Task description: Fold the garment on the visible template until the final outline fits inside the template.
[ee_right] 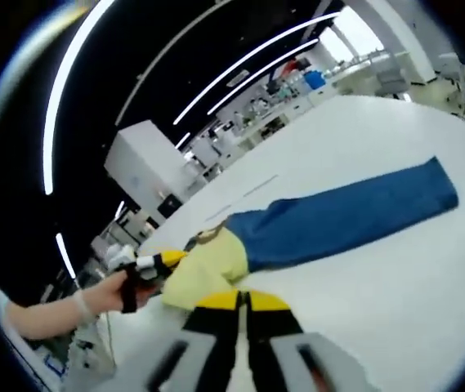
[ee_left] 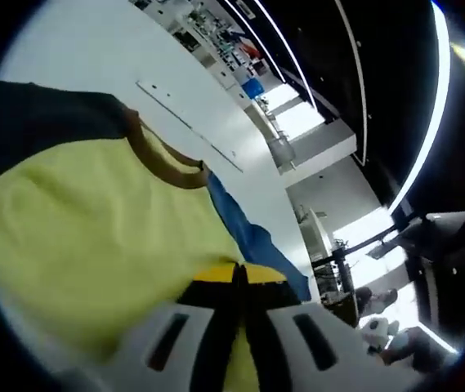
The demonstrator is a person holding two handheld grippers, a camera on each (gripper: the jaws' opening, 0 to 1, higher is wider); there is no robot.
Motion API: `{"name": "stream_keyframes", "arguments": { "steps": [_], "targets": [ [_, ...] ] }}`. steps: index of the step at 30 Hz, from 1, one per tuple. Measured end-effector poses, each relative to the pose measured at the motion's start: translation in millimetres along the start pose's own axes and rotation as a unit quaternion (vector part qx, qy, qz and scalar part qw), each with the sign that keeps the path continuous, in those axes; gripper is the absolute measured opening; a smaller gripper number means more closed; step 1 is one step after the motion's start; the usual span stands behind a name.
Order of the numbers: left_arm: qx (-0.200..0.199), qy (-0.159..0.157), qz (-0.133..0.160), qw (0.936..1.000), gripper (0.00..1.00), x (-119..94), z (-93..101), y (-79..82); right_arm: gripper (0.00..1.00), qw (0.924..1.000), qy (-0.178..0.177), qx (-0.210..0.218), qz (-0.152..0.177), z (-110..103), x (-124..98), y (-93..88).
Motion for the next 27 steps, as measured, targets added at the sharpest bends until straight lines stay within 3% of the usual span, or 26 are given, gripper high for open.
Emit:
{"name": "stream_keyframes", "arguments": {
  "steps": [13,19,24,27],
  "targets": [
    [0.014,0.055,-0.027,0.998,0.0,9.2,-28.2,-7.7,0.0,0.9998,-0.002,0.019,-0.01,-1.7,0.2,-13.1],
    [0.009,0.053,-0.03,0.9981,0.0,14.7,-29.9,-1.5,0.0,0.9996,-0.003,0.024,-0.012,-2.6,0.7,-16.3],
    [0.06,0.029,-0.032,0.9973,0.0,11.4,-27.7,5.9,0.0,0.9996,0.0,0.026,-0.012,-4.3,1.2,-16.2],
    [0.08,0.0,-0.029,0.9964,0.15,3.6,-12.6,8.8,0.0,0.9996,0.002,0.025,-0.012,-4.3,1.2,-16.0]
  ]
}}
Point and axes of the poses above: the point that each gripper's makers call its tool centre point, and the gripper's own axes: x roughly forward along the fingers, z roughly to its right, y roughly out of its top, the point moved 4 cm from there along -x, roughly backward along the fingers, and after that the axes turned 10 degrees about -x, right-handed, at the moved point
